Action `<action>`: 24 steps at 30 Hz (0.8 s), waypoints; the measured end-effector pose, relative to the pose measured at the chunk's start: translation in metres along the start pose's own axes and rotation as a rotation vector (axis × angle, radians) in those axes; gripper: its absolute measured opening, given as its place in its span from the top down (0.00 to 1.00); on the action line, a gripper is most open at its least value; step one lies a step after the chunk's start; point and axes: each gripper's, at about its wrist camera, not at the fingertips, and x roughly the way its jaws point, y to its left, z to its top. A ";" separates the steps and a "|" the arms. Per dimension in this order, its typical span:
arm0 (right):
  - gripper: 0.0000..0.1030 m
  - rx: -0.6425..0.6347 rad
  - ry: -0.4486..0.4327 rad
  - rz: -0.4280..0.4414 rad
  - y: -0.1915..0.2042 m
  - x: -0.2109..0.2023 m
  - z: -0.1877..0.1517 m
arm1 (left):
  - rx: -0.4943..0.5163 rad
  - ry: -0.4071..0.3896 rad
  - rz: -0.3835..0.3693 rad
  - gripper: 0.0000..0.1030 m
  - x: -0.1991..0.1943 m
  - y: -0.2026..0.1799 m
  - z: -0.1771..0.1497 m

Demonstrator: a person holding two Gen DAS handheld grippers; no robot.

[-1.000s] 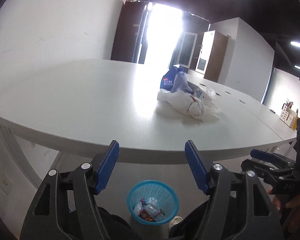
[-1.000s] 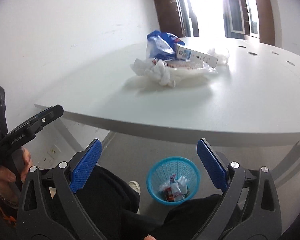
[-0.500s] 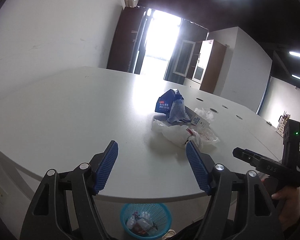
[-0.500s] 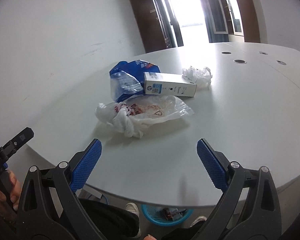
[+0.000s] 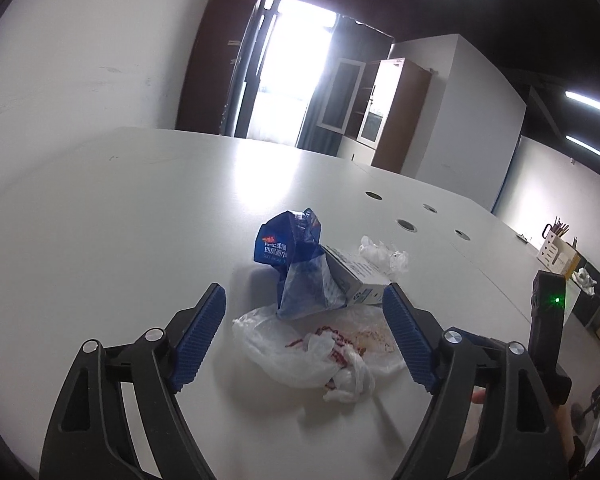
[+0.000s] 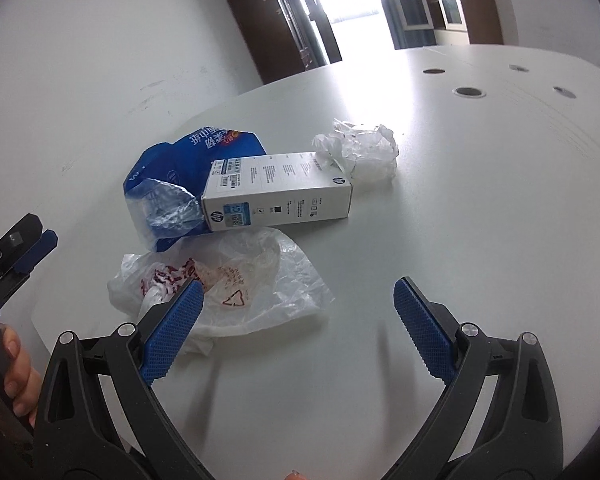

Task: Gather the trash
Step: 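Grasp the blue snack bag with the left tool while the right tool grasps the white plastic bag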

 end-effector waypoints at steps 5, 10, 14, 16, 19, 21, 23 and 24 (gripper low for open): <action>0.19 -0.009 0.045 0.040 0.003 0.021 0.009 | 0.017 0.075 0.012 0.21 0.046 -0.003 0.011; 0.40 -0.026 0.094 0.057 0.010 0.034 0.012 | 0.014 0.146 0.005 0.21 0.081 -0.001 0.013; 0.67 -0.038 0.130 0.090 0.016 0.041 0.010 | 0.038 0.174 0.025 0.32 0.096 -0.005 0.014; 0.76 -0.060 0.141 0.110 0.023 0.043 0.009 | 0.046 0.180 0.056 0.53 0.100 -0.003 0.013; 0.87 -0.114 0.136 0.113 0.037 0.041 0.006 | 0.022 0.191 0.079 0.80 0.099 0.009 0.015; 0.90 -0.134 0.128 0.131 0.045 0.035 0.004 | 0.006 0.166 0.097 0.82 0.092 0.017 0.018; 0.91 -0.142 0.120 0.151 0.052 0.029 0.002 | -0.008 0.128 0.119 0.83 0.078 0.025 0.020; 0.92 -0.146 0.116 0.167 0.057 0.025 0.001 | -0.014 0.116 0.123 0.83 0.070 0.029 0.021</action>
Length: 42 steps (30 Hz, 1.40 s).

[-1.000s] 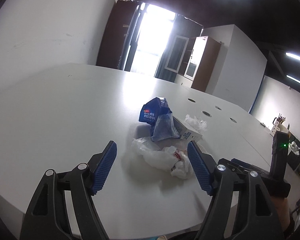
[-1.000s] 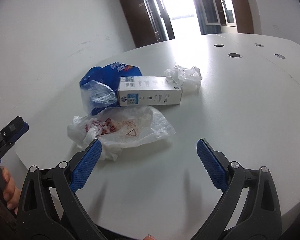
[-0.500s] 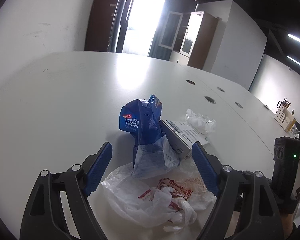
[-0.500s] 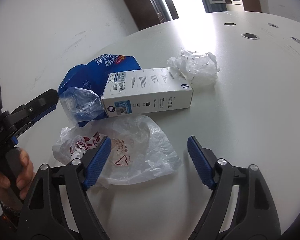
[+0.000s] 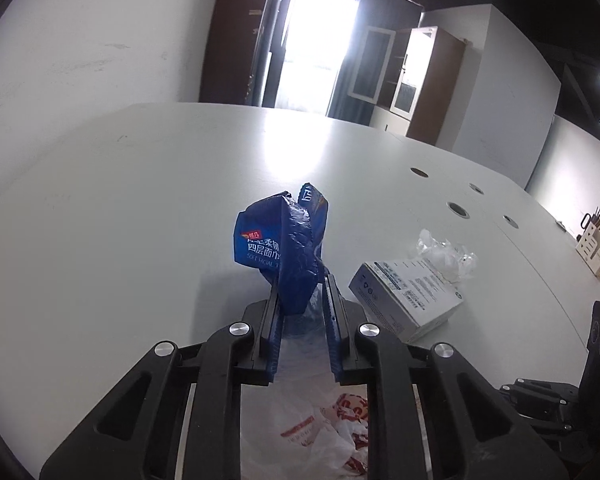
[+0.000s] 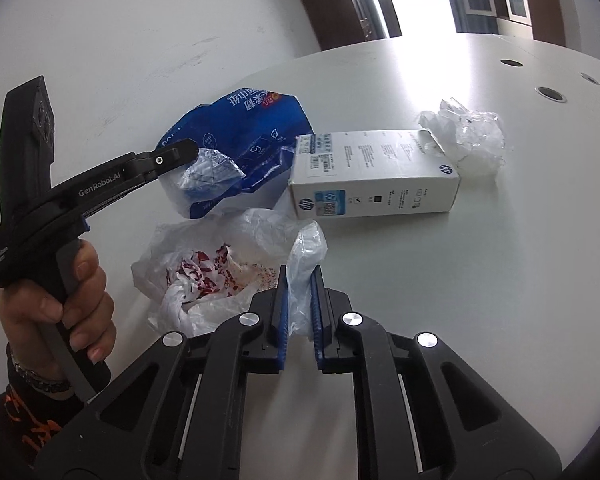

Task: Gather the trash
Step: 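Grasp the blue snack bag with the left tool while the right tool grasps the white plastic bag, then carry the blue bag and white plastic bag in both tools over the wastebasket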

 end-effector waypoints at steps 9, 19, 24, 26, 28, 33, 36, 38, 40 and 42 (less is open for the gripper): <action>0.92 -0.080 -0.081 -0.017 0.043 -0.041 -0.006 | -0.052 -0.092 -0.042 0.83 -0.074 0.024 -0.011; 0.93 -0.120 -0.137 -0.065 0.067 -0.085 -0.030 | -0.058 -0.174 -0.092 0.84 -0.154 0.031 -0.034; 0.93 -0.123 -0.198 -0.078 0.075 -0.116 -0.050 | -0.085 -0.220 -0.118 0.84 -0.193 0.031 -0.059; 0.93 -0.149 -0.217 -0.074 0.079 -0.127 -0.060 | -0.064 -0.239 -0.118 0.84 -0.206 0.027 -0.077; 0.93 -0.156 -0.236 -0.070 0.083 -0.139 -0.074 | -0.036 -0.237 -0.116 0.84 -0.208 0.020 -0.094; 0.93 -0.168 -0.252 -0.060 0.091 -0.162 -0.105 | -0.051 -0.223 -0.130 0.85 -0.230 0.023 -0.126; 0.93 -0.206 -0.267 -0.073 0.098 -0.179 -0.120 | -0.036 -0.219 -0.116 0.85 -0.248 0.022 -0.136; 0.93 -0.238 -0.279 -0.084 0.104 -0.190 -0.132 | -0.002 -0.214 -0.124 0.85 -0.255 0.021 -0.144; 0.93 -0.245 -0.273 -0.084 0.102 -0.195 -0.142 | 0.003 -0.196 -0.131 0.85 -0.257 0.027 -0.153; 0.93 -0.242 -0.262 -0.090 0.097 -0.200 -0.153 | 0.005 -0.174 -0.147 0.85 -0.258 0.036 -0.161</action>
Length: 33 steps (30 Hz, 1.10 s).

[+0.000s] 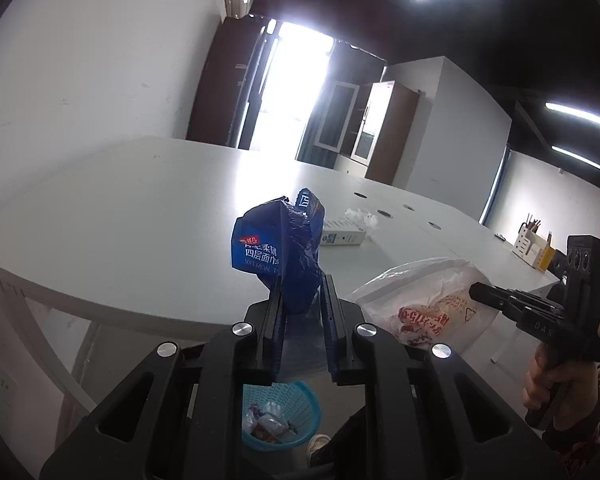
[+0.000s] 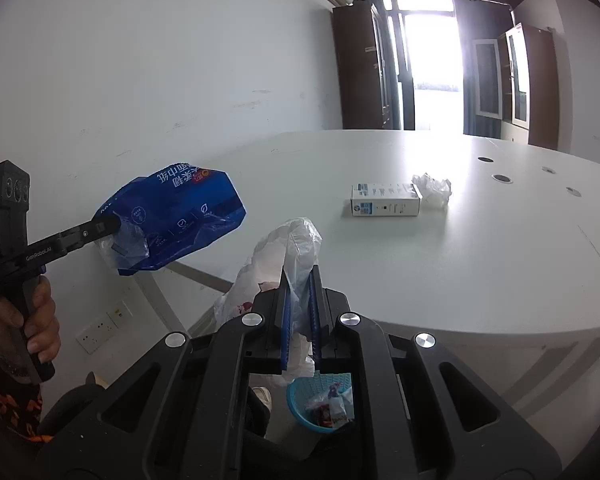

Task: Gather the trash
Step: 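Carry the blue bag and white plastic bag in both tools over the wastebasket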

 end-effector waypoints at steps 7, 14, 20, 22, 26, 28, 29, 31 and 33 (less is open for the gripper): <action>0.93 -0.012 0.028 -0.021 -0.011 -0.016 -0.028 | 0.020 0.016 -0.008 0.85 -0.043 0.020 -0.017; 0.93 0.015 0.064 -0.005 -0.014 -0.022 -0.054 | 0.019 0.111 -0.074 0.85 -0.060 0.027 -0.039; 0.93 0.042 0.132 0.021 -0.010 0.005 -0.074 | 0.067 0.227 -0.155 0.85 -0.028 0.001 -0.066; 0.93 0.035 0.151 0.018 -0.006 0.013 -0.080 | 0.081 0.270 -0.159 0.85 -0.015 -0.005 -0.078; 0.93 0.041 0.191 0.008 -0.007 0.033 -0.096 | 0.090 0.368 -0.106 0.85 0.023 -0.009 -0.104; 0.93 0.063 0.205 0.011 -0.011 0.042 -0.105 | 0.075 0.385 -0.119 0.85 0.033 -0.005 -0.114; 0.93 0.076 0.212 0.011 -0.014 0.048 -0.110 | 0.064 0.392 -0.126 0.85 0.038 -0.004 -0.119; 0.93 0.110 0.228 0.004 -0.021 0.059 -0.121 | 0.050 0.415 -0.122 0.85 0.051 0.002 -0.127; 0.93 0.151 0.253 0.008 -0.029 0.072 -0.132 | 0.048 0.439 -0.099 0.85 0.066 0.007 -0.137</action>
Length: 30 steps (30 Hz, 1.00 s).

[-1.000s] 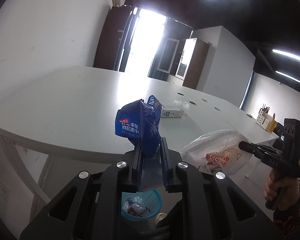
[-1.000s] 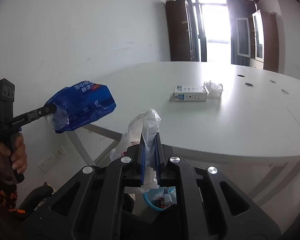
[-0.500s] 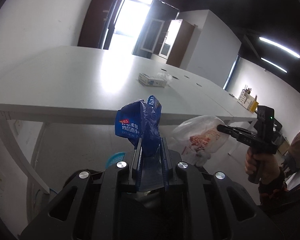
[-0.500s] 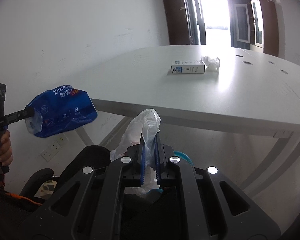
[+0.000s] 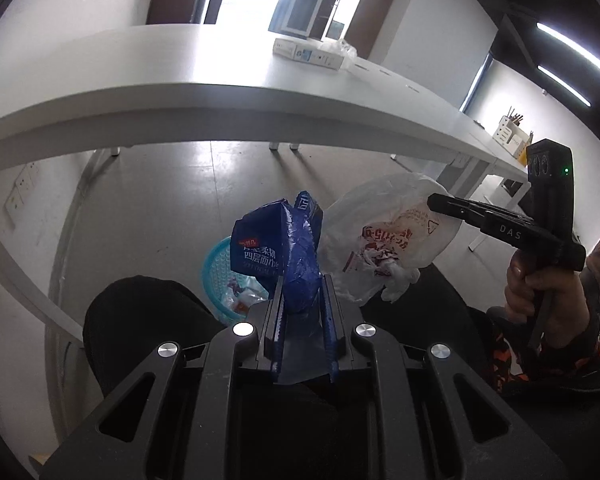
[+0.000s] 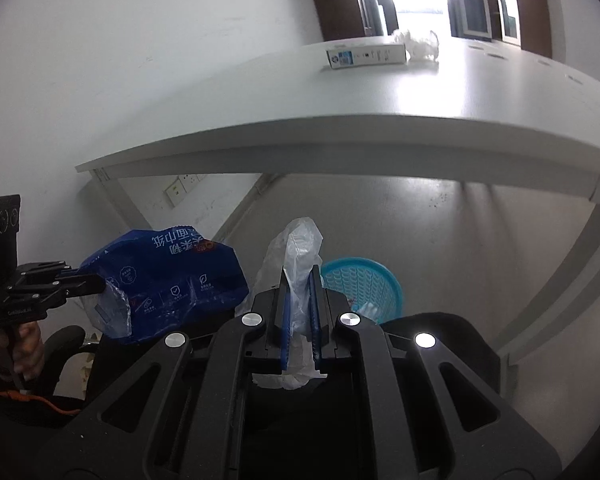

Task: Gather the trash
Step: 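Carry the blue bag and white plastic bag in both tools over the wastebasket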

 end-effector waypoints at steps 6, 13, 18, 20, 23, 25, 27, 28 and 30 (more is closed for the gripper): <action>0.93 0.046 0.048 -0.006 -0.013 0.036 -0.003 | -0.074 0.060 0.035 0.85 0.054 0.028 0.005; 0.93 0.056 0.122 -0.071 -0.031 0.095 -0.006 | -0.178 0.158 0.071 0.85 0.127 0.055 0.019; 0.93 0.141 0.205 -0.076 -0.048 0.126 -0.008 | -0.232 0.205 0.092 0.85 0.166 0.071 0.028; 0.93 0.125 0.213 -0.106 -0.049 0.135 -0.008 | -0.279 0.240 0.084 0.85 0.184 0.082 0.028; 0.93 0.138 0.246 -0.108 -0.052 0.150 -0.011 | -0.339 0.286 0.057 0.85 0.206 0.097 0.029; 0.93 0.162 0.281 -0.098 -0.057 0.161 -0.013 | -0.340 0.285 0.062 0.85 0.215 0.100 0.032; 0.93 0.186 0.305 -0.090 -0.063 0.171 -0.012 | -0.319 0.267 0.072 0.85 0.222 0.100 0.036; 0.93 0.201 0.317 -0.085 -0.065 0.176 -0.010 | -0.307 0.259 0.079 0.85 0.224 0.097 0.035; 0.93 0.223 0.336 -0.082 -0.071 0.185 -0.009 | -0.296 0.261 0.090 0.85 0.233 0.097 0.036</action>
